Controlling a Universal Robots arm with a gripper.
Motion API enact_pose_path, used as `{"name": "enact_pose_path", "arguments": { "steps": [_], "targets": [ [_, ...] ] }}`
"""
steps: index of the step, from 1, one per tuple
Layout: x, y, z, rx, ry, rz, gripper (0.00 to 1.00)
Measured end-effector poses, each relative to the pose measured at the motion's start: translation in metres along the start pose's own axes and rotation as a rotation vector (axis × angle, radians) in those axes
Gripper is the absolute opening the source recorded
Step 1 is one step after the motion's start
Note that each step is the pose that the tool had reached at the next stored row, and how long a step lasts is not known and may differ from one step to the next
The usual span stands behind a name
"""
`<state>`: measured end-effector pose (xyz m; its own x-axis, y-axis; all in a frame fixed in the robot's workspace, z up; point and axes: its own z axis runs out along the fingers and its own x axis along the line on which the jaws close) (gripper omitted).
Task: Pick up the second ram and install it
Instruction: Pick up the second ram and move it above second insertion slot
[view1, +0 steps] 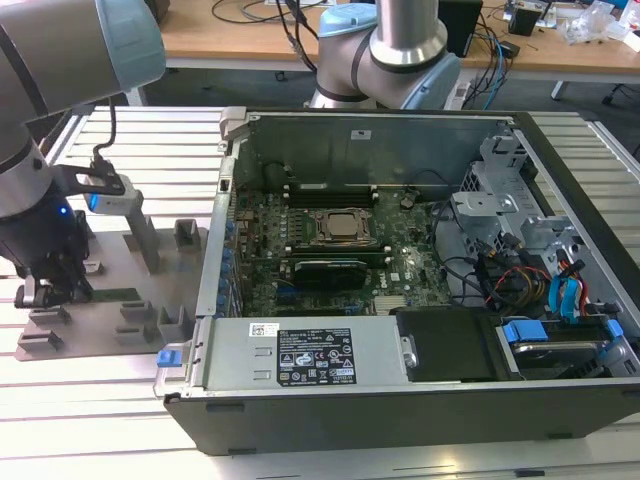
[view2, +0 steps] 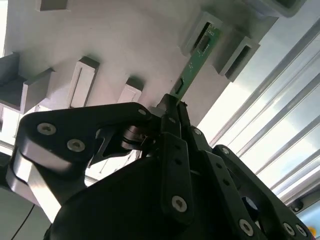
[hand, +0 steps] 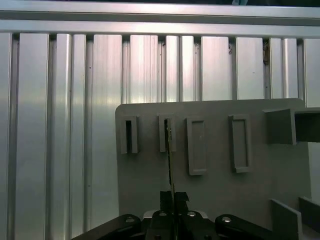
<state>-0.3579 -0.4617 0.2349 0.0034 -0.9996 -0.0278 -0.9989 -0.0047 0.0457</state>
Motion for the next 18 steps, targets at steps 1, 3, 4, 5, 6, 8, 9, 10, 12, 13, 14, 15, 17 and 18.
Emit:
{"name": "enact_pose_path", "arguments": {
  "steps": [1, 3, 4, 5, 6, 8, 9, 10, 12, 13, 14, 15, 17, 18],
  "targets": [
    [-0.0001, 0.0001, -0.0025, 0.0, 0.0, 0.0, 0.13],
    [-0.0002, 0.0004, -0.008, 0.0, 0.0, 0.0, 0.13],
    [-0.0003, 0.0005, -0.01, 0.0, -0.0001, 0.0, 0.13],
    [-0.0003, 0.0005, -0.0117, 0.0, 0.0, 0.0, 0.13],
    [-0.0004, 0.0006, -0.0138, 0.0, 0.0, 0.0, 0.13],
    [-0.0005, 0.0008, -0.0185, 0.0, 0.0, 0.0, 0.13],
    [-0.0006, 0.001, -0.0211, 0.0, 0.0, 0.0, 0.13],
    [-0.0007, 0.0011, -0.0237, 0.0, 0.0, 0.0, 0.13],
    [-0.0008, 0.0013, -0.0282, 0.0, 0.0, 0.0, 0.13],
    [-0.0008, 0.0014, -0.0294, 0.0, 0.0, 0.0, 0.13],
    [-0.0009, 0.0015, -0.0321, -0.0001, -0.0001, 0.0, 0.13],
    [-0.0009, 0.0016, -0.0342, 0.0, 0.0, 0.0, 0.13],
    [-0.0011, 0.0018, -0.0398, 0.0, 0.0, 0.0, 0.13],
    [-0.0012, 0.002, -0.0427, 0.0, -0.0001, 0.0, 0.13]
  ]
}}
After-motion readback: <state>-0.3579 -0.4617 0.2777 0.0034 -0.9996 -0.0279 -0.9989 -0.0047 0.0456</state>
